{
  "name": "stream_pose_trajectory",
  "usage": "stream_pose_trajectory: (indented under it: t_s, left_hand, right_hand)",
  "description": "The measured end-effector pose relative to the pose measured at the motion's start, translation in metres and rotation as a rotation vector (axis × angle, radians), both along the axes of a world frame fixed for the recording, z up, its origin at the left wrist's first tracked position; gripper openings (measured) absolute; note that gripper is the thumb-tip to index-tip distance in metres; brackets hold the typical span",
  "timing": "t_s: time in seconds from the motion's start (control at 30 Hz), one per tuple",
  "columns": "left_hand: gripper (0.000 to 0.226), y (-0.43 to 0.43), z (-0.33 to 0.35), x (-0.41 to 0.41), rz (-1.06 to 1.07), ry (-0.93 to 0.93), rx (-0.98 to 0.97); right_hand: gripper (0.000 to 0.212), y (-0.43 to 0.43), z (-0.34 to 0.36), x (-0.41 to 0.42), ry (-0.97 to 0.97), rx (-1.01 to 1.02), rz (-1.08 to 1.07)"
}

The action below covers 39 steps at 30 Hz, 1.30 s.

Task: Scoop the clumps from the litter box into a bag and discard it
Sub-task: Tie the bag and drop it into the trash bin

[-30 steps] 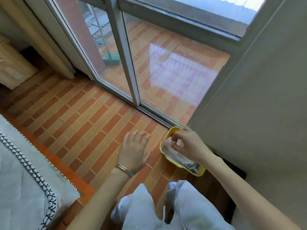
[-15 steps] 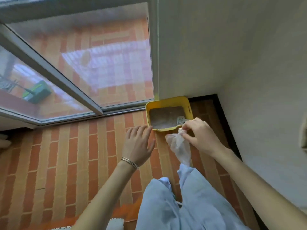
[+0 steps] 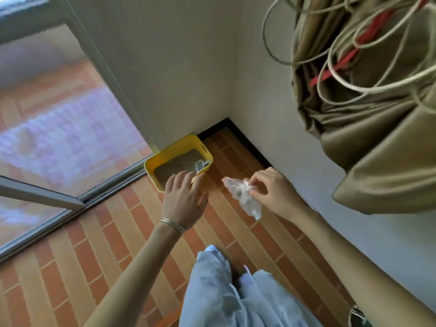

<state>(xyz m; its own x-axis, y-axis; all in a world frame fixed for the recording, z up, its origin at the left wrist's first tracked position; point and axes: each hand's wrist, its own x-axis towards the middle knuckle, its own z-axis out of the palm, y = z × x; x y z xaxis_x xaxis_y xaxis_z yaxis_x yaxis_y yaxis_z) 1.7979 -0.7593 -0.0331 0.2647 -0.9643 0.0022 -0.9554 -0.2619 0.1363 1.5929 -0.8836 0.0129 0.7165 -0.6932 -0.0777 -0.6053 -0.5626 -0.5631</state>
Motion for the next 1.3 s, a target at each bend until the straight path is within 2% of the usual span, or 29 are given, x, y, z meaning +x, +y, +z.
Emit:
stream_pose_trajectory:
  t_s: [0.37,0.6,0.77,1.0,1.3]
  left_hand:
    - [0.042,0.003,0.002,-0.157,-0.305,0.017,0.015]
    - [0.040,-0.013,0.006,-0.227,-0.558,0.024,0.009]
    - [0.047,-0.028,-0.003,-0.264,-0.803,0.008,0.057]
    - [0.045,-0.051,0.004,-0.321,-1.132,0.000,-0.039]
    - [0.047,-0.043,0.004,-0.400,-1.361,-0.022,0.073]
  right_hand:
    - [0.006,0.061,0.008,-0.167,0.003,0.073,-0.252]
    - [0.010,0.104,0.014,-0.254,0.041,0.068,-0.564]
    - [0.012,0.139,0.009,-0.296,0.063,0.083,-0.820]
    - [0.008,0.185,0.007,-0.337,0.008,0.094,-1.109]
    - [0.007,0.241,0.008,-0.380,-0.040,0.026,-1.350]
